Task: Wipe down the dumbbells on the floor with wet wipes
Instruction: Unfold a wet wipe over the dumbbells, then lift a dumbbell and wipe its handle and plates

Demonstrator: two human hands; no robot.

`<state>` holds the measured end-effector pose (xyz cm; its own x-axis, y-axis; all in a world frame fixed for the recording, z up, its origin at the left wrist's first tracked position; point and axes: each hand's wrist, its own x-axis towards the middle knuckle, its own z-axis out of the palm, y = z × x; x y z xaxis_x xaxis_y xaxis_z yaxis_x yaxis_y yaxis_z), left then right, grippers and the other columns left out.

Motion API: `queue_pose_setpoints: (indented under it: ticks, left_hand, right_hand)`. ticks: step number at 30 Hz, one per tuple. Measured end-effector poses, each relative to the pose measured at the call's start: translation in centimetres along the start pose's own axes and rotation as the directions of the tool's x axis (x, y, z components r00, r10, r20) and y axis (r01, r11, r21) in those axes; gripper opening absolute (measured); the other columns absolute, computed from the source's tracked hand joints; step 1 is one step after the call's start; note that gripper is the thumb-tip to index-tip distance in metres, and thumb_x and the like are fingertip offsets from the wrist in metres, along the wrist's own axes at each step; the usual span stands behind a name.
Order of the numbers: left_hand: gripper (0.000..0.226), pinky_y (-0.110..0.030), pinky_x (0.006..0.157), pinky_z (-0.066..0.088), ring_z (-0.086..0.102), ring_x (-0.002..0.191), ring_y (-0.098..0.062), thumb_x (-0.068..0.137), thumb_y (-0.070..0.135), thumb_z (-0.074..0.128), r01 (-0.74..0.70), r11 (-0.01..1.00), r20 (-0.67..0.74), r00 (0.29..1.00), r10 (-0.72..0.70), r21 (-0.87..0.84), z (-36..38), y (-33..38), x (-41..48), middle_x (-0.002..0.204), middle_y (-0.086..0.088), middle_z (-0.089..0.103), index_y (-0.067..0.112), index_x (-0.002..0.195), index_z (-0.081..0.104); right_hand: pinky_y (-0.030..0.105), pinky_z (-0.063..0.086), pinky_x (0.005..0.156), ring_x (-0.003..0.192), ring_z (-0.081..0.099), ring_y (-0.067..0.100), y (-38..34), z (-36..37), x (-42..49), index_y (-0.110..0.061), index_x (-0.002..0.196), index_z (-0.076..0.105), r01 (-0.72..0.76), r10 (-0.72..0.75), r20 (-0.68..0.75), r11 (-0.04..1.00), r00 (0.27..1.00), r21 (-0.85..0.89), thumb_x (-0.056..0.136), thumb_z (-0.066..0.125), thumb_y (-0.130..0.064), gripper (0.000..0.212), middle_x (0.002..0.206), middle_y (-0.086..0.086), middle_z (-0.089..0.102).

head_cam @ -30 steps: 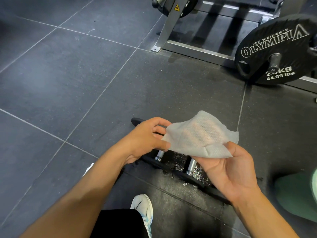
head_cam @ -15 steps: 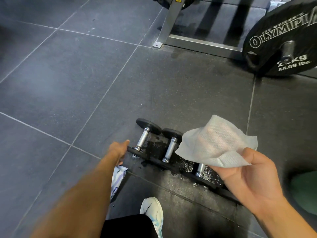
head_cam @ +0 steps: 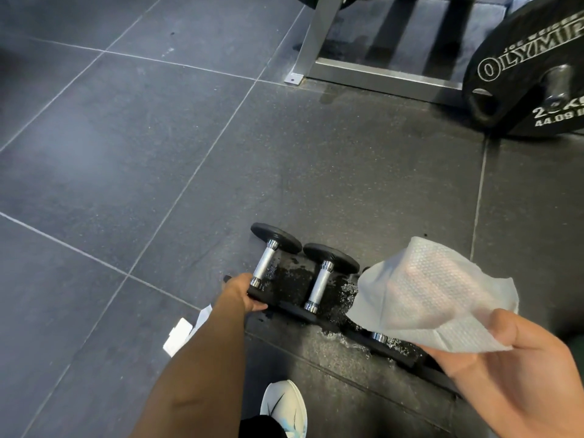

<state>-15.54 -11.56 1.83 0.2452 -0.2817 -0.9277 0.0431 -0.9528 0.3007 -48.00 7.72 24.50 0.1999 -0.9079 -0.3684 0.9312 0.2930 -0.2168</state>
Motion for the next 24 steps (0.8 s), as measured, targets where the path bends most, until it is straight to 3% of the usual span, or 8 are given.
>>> queue_pose_setpoints:
  ticks: [2,5,7,9,12,20,22,24]
  left_hand:
    - [0.020,-0.069,0.108,0.037,0.061,0.096,-0.040,0.109,0.012,0.039,-0.011,0.998,-0.021,1.000,0.010,-0.056,0.3,-0.2,-0.5,0.096,-0.021,0.063,0.001,0.106,0.055]
    - [0.015,-0.076,0.103,0.038,0.059,0.098,-0.045,0.108,0.002,0.036,-0.026,0.994,-0.054,0.998,0.020,-0.109,0.6,-0.3,0.2,0.103,-0.025,0.061,-0.002,0.104,0.050]
    - [0.014,-0.078,0.084,0.047,0.064,0.102,-0.051,0.105,-0.003,0.040,-0.047,0.992,-0.081,0.996,0.037,-0.115,0.7,-0.1,0.3,0.115,-0.029,0.063,-0.002,0.114,0.050]
    - [0.017,-0.076,0.057,0.052,0.066,0.104,-0.055,0.100,-0.008,0.047,-0.108,0.989,-0.159,0.983,0.091,-0.100,0.9,0.6,-0.2,0.112,-0.028,0.063,-0.001,0.115,0.049]
    - [0.025,-0.062,0.027,0.045,0.070,0.084,-0.053,0.094,-0.004,0.056,-0.250,0.968,-0.289,0.924,0.250,0.035,0.4,2.6,-3.0,0.107,-0.025,0.066,-0.003,0.119,0.051]
    - [0.027,-0.066,0.059,0.060,0.069,0.070,-0.039,0.073,0.023,0.068,-0.562,0.716,-0.114,0.749,0.653,0.413,-1.6,5.7,-16.4,0.089,-0.022,0.069,0.016,0.097,0.058]
    - [0.023,-0.065,0.052,0.059,0.065,0.065,-0.036,0.083,0.016,0.068,-0.604,0.672,-0.022,0.737,0.676,0.429,-0.7,4.7,-21.9,0.087,-0.021,0.065,0.016,0.104,0.059]
    - [0.020,-0.062,0.050,0.060,0.068,0.069,-0.040,0.083,0.016,0.068,-0.634,0.651,0.043,0.729,0.683,0.416,0.3,3.0,-26.5,0.092,-0.025,0.067,0.024,0.100,0.060]
  right_hand:
    - [0.060,0.006,0.121,0.150,0.015,0.050,-0.6,0.0,-0.2,-0.015,0.147,-0.029,0.025,-0.026,-0.023,0.999,0.999,-0.034,0.076,-0.001,0.001,0.078,0.164,0.032,0.008]
    - [0.061,0.028,0.116,0.146,0.028,0.049,-1.7,-0.6,0.2,-0.006,0.159,-0.002,0.142,-0.150,-0.093,0.986,0.984,-0.088,0.073,0.025,0.002,0.090,0.160,0.030,0.023]
    - [0.063,0.037,0.111,0.145,0.035,0.048,-2.2,-1.5,0.4,-0.005,0.155,0.032,0.182,-0.186,-0.056,0.981,0.981,-0.066,0.063,0.044,0.001,0.093,0.161,0.027,0.028]
    - [0.065,0.028,0.115,0.148,0.031,0.045,-2.1,-0.6,0.1,-0.007,0.155,0.035,0.196,-0.198,-0.032,0.978,0.980,-0.067,0.063,0.044,0.000,0.092,0.163,0.023,0.027]
    - [0.056,0.048,0.100,0.128,0.059,0.038,-2.1,0.6,-0.1,-0.002,0.135,0.060,0.255,-0.303,-0.187,0.936,0.934,-0.244,0.050,0.048,-0.004,0.086,0.142,0.019,0.060]
    - [0.037,0.051,0.106,0.122,0.065,0.021,-2.6,6.1,-1.8,-0.011,0.117,0.072,0.366,-0.437,-0.270,0.889,0.858,-0.274,0.082,0.039,0.002,0.050,0.120,0.001,0.074]
    - [0.008,0.044,0.092,0.095,0.064,-0.015,-3.2,7.5,-2.9,-0.032,0.087,0.078,0.357,-0.588,-0.236,0.712,0.773,-0.605,0.092,0.044,0.006,0.051,0.088,-0.030,0.072]
    - [0.002,0.037,0.066,0.067,0.050,-0.028,-3.0,8.7,-3.8,-0.039,0.071,0.060,0.113,-0.614,-0.146,0.362,0.775,-0.925,0.096,0.052,0.004,0.051,0.063,-0.050,0.052]
